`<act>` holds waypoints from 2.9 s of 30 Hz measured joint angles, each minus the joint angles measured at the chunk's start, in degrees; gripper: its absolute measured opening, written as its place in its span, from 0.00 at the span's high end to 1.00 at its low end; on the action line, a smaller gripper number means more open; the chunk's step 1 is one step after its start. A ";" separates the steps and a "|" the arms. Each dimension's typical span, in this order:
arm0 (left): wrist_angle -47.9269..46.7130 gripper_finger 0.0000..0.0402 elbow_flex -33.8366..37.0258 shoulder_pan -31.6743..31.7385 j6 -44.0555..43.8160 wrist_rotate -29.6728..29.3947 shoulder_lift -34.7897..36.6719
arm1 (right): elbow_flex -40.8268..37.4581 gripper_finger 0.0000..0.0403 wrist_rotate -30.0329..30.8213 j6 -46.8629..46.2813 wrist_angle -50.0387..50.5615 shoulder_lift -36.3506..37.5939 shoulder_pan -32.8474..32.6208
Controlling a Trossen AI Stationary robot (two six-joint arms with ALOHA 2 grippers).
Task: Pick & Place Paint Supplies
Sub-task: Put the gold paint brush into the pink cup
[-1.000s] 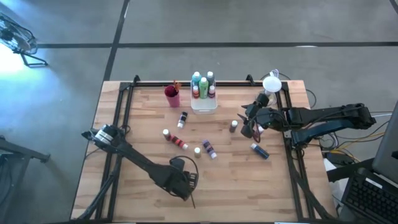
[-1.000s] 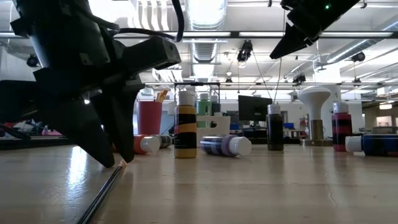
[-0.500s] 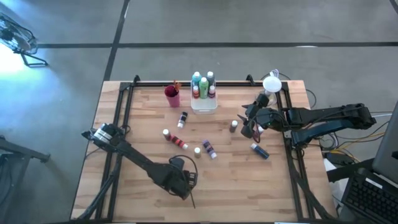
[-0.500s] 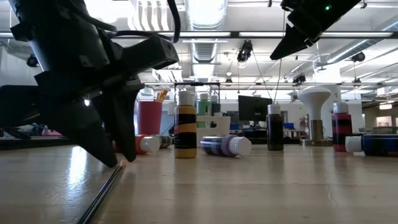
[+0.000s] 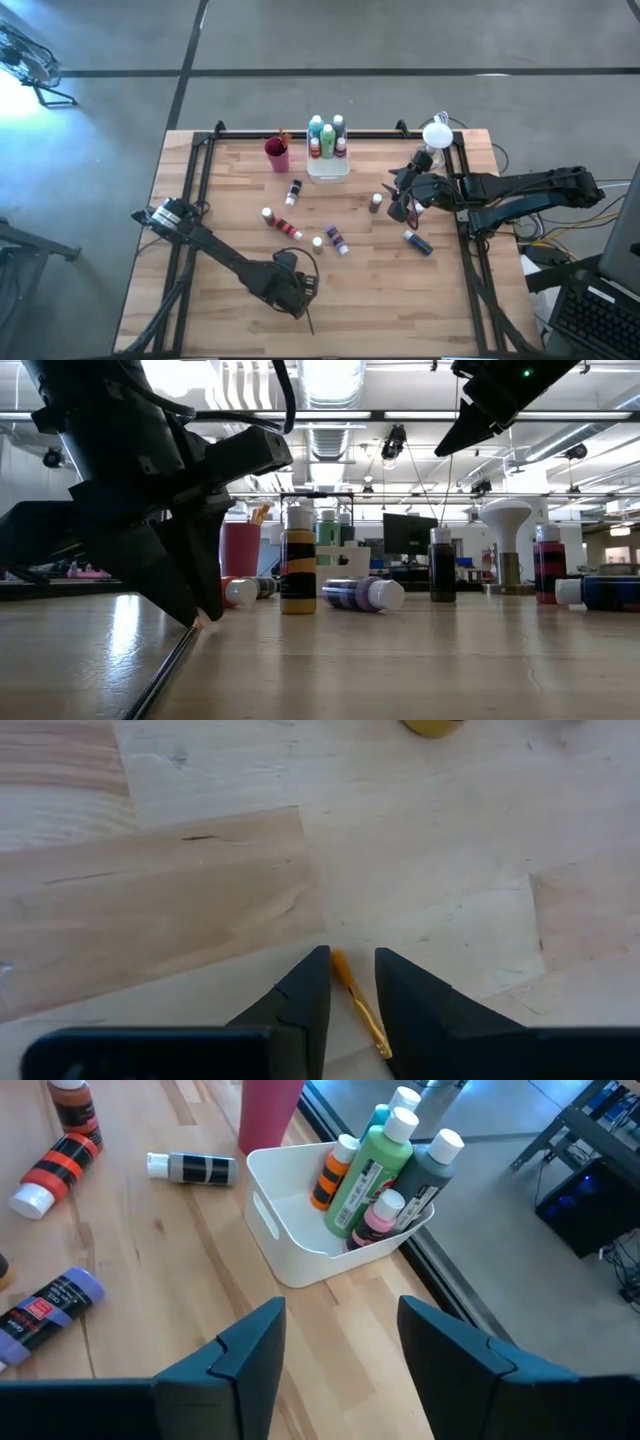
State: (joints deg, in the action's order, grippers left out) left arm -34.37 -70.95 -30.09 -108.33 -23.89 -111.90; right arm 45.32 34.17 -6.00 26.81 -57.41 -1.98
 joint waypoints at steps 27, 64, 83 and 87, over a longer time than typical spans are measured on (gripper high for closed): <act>0.33 1.00 -0.10 -0.76 19.14 -10.21 13.03 | -0.02 0.67 0.05 0.17 1.51 0.00 0.02; 27.02 1.00 0.93 30.99 120.75 -14.55 40.89 | -0.53 0.82 0.37 -9.69 1.32 0.00 0.02; 68.16 1.00 39.20 62.23 122.64 7.20 59.38 | -1.66 0.69 1.01 -8.07 -0.64 -0.04 0.02; 73.92 1.00 43.58 66.08 121.44 9.83 57.26 | -1.66 0.67 1.17 -7.13 -1.20 -0.04 0.02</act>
State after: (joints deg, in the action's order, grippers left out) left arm 39.55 -27.37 35.99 13.11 -14.05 -54.64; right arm 43.66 35.34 -13.13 25.60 -57.45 -1.96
